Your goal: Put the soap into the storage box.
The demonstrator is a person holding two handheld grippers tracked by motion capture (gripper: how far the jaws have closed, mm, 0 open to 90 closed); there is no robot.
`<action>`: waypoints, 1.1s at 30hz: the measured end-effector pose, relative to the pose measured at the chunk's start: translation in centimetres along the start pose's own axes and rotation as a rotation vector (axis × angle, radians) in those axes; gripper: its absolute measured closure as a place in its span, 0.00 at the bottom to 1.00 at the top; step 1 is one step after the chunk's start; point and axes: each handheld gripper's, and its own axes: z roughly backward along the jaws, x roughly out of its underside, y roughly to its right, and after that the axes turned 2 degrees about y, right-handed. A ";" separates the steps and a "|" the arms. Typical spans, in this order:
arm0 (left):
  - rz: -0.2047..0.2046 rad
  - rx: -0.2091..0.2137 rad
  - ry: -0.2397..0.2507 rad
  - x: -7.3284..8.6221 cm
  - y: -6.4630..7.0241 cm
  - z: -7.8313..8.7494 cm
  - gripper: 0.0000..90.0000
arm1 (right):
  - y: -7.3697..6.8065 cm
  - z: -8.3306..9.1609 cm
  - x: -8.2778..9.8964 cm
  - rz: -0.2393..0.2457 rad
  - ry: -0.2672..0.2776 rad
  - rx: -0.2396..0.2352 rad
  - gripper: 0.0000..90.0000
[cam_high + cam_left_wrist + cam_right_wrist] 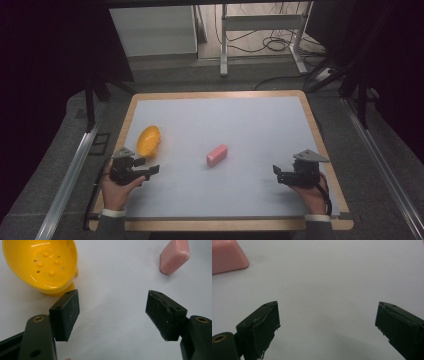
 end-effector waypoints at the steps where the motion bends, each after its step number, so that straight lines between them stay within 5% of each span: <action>1: 0.000 -0.002 -0.001 0.0 0.0 0.0 0.31 | 0.1 0.0 0.0 -0.006 0.003 0.003 0.06; 10: -0.003 -0.033 0.015 -0.1 0.4 0.7 0.27 | 0.3 0.2 0.5 0.040 -0.014 -0.027 0.05; 16: -0.015 -0.030 0.002 0.0 0.6 0.5 0.26 | 1.0 0.7 0.4 -0.004 0.010 -0.014 0.06; 33: -0.055 -0.033 -0.017 -0.9 1.5 0.4 0.27 | 1.1 1.3 0.3 -0.030 0.025 0.006 0.09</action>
